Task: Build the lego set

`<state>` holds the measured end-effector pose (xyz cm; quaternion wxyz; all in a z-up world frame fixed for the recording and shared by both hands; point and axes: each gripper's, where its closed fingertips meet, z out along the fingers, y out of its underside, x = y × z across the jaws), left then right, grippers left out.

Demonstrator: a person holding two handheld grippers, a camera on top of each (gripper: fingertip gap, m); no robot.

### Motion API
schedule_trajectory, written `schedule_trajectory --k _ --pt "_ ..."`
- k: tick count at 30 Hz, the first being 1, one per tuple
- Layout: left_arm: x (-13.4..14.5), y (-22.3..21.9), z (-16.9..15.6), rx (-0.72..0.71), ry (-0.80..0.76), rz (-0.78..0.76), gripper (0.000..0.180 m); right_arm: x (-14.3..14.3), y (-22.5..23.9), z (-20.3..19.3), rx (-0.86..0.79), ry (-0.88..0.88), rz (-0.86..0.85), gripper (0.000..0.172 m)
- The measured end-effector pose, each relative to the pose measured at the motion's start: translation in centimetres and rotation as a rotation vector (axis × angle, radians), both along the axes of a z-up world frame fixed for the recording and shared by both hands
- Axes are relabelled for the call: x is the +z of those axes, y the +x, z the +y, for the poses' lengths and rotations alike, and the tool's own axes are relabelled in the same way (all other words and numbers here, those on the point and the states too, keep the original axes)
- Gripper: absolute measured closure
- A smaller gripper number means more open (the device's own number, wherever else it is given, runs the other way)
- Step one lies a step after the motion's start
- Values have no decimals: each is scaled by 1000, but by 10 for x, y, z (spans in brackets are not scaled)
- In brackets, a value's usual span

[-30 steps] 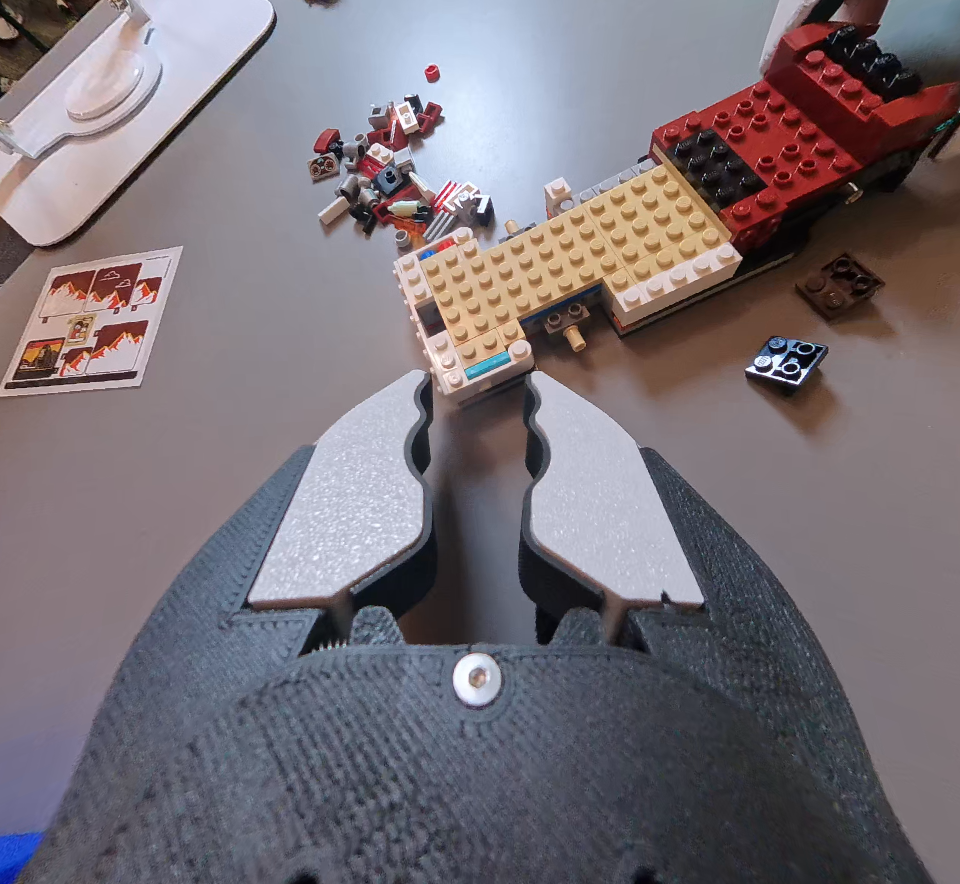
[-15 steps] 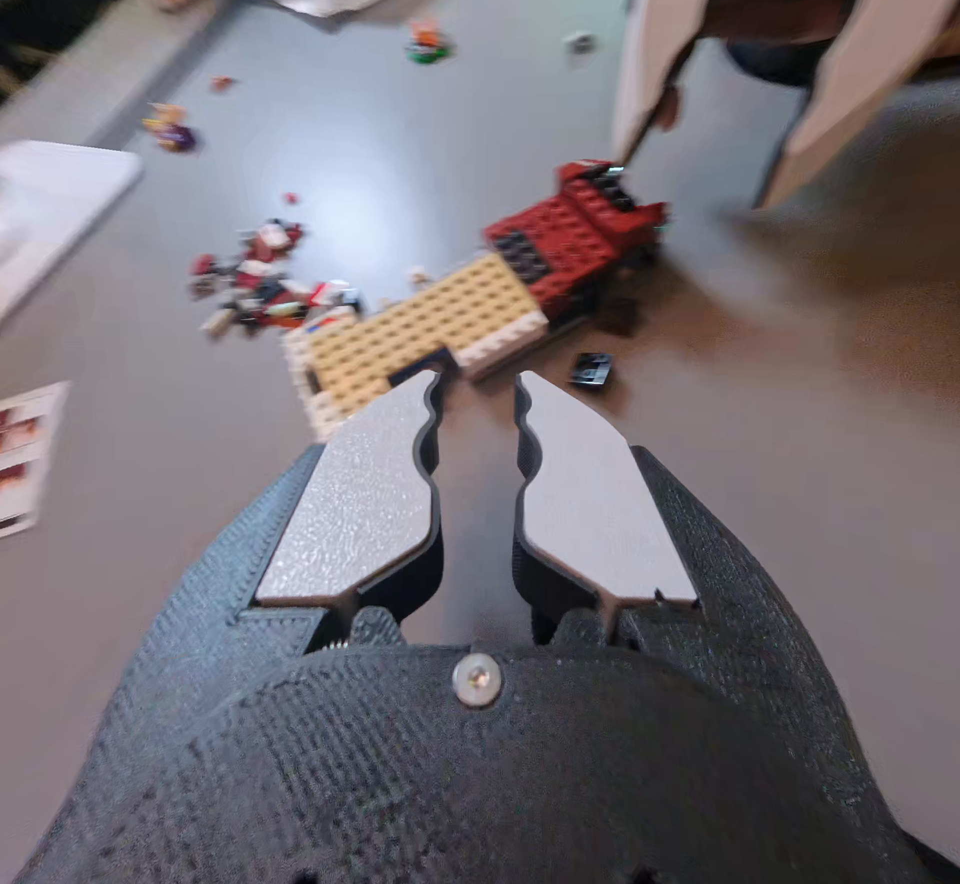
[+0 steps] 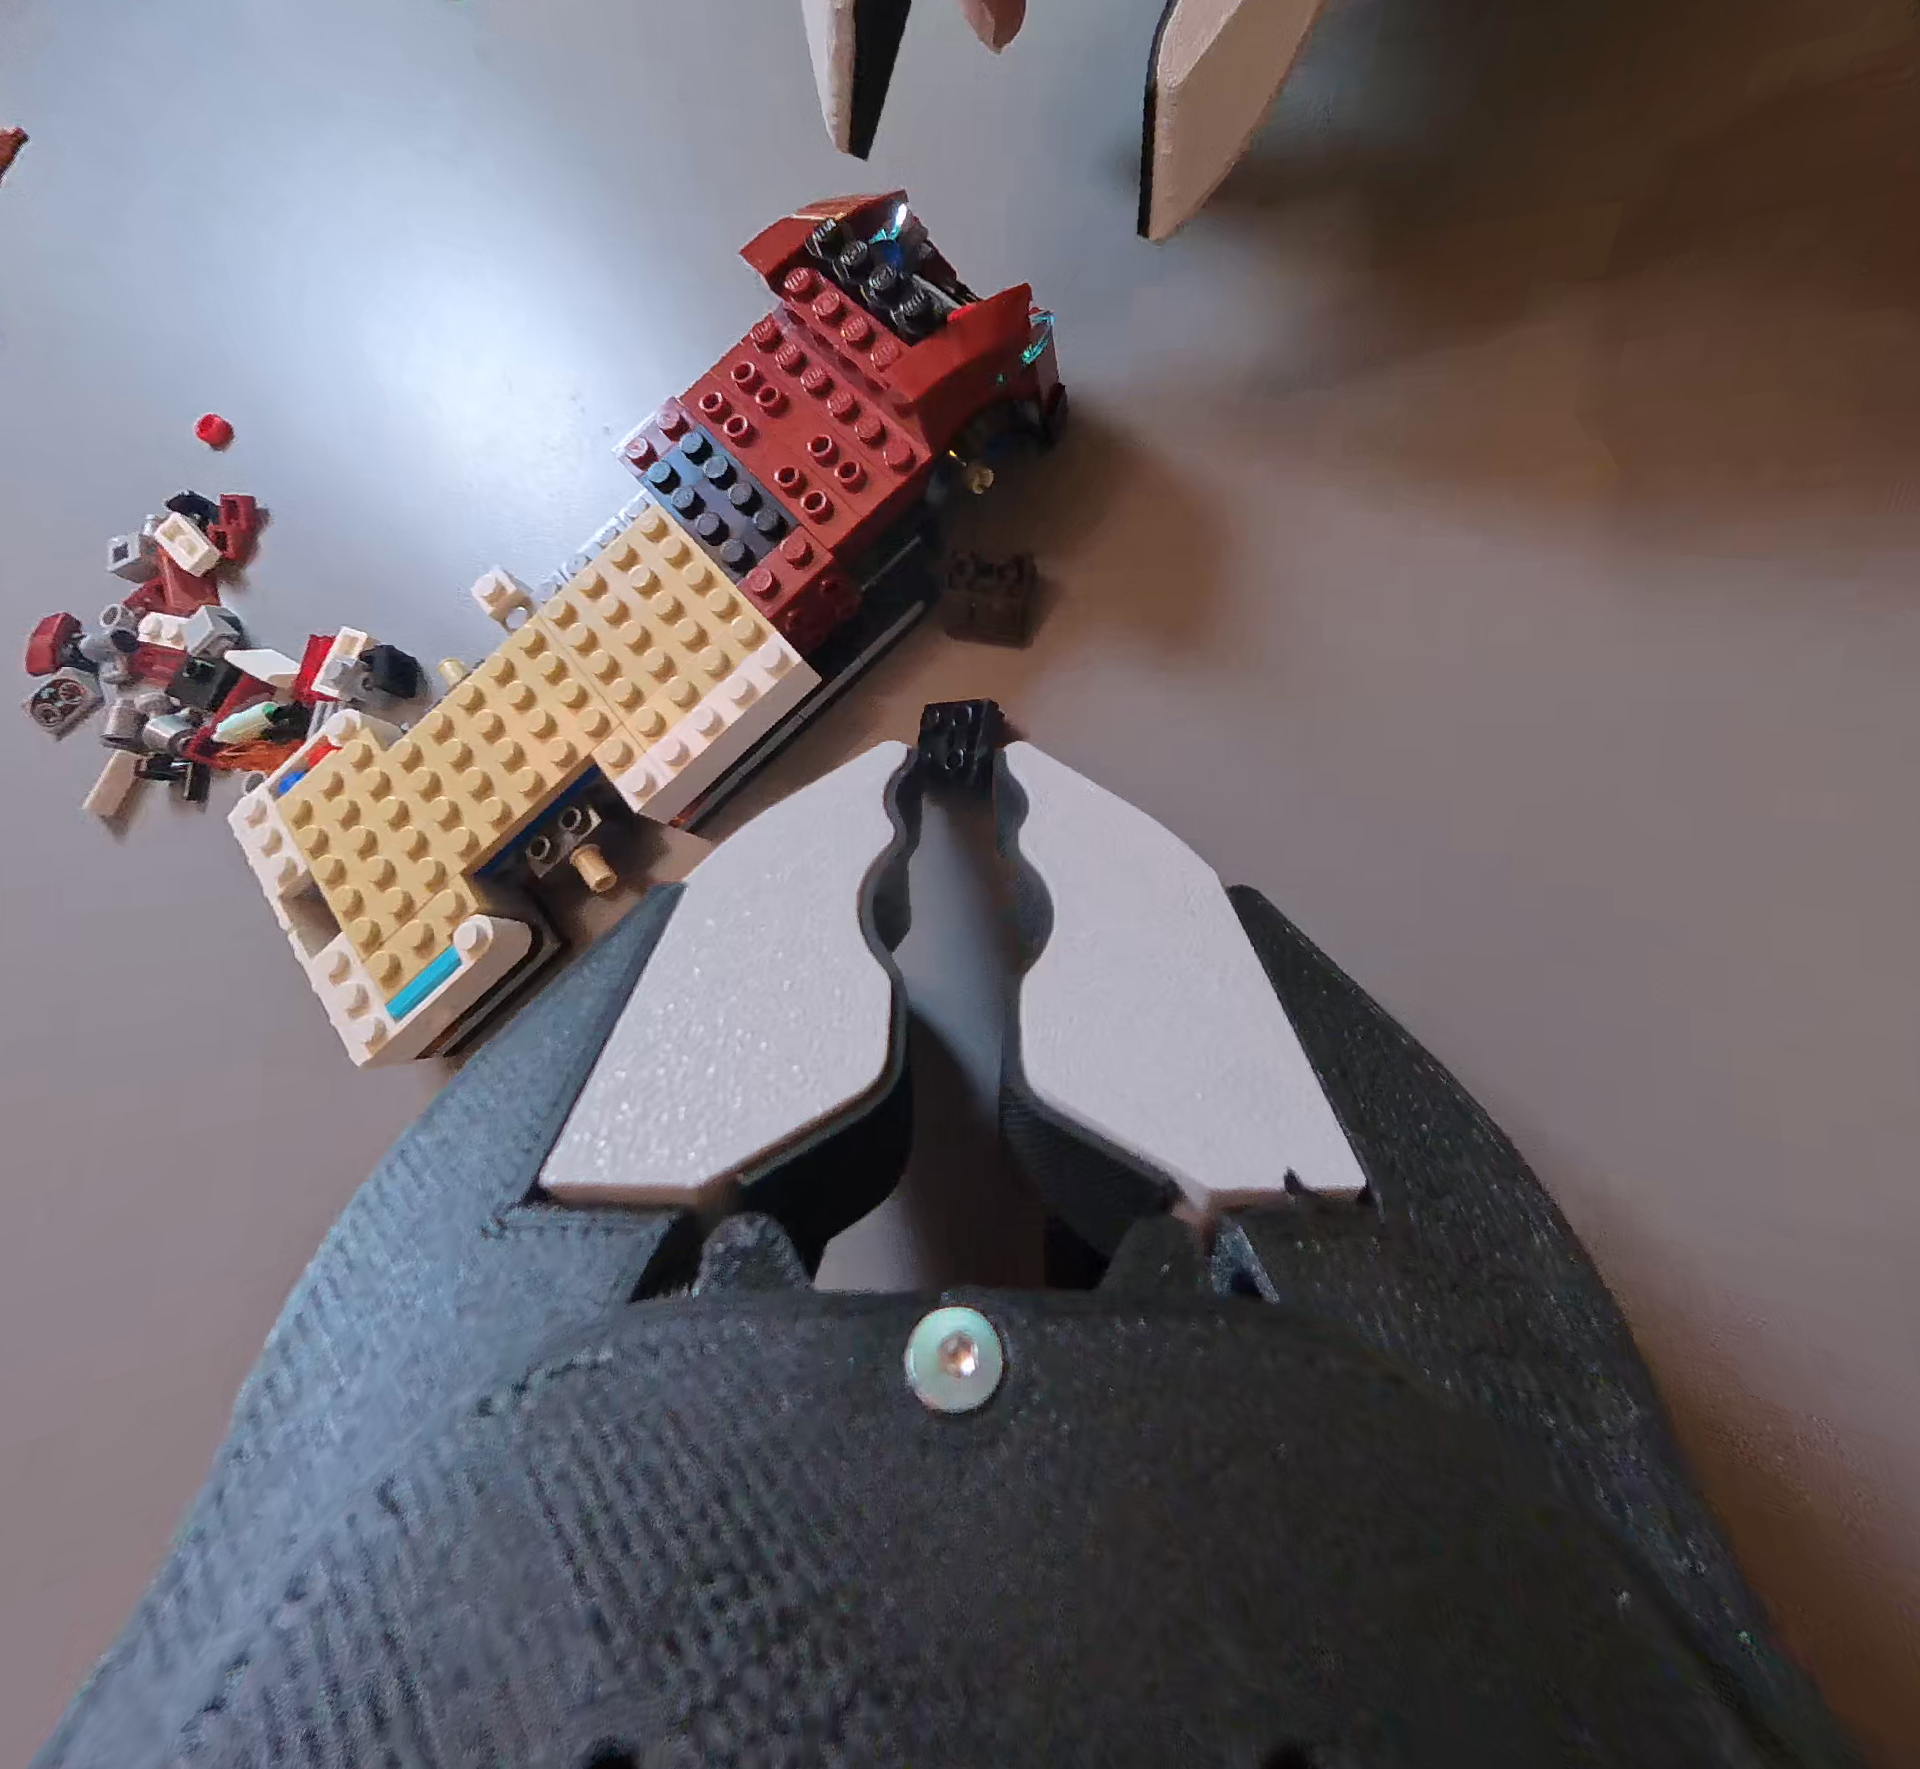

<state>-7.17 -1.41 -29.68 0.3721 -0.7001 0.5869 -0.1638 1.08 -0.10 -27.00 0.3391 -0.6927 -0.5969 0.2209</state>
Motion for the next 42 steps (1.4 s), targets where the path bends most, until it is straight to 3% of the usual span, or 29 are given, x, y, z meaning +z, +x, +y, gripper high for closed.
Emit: schedule_trajectory --k 20,31,42 --pt "13 -7 12 80 -43 -113 173 -9 -13 17 -2 4 -20 119" --pt "35 -3 20 138 -128 -320 173 -9 -14 33 -15 9 7 119" --pt "51 2 20 147 -233 -482 173 21 -10 33 3 80 131 121"
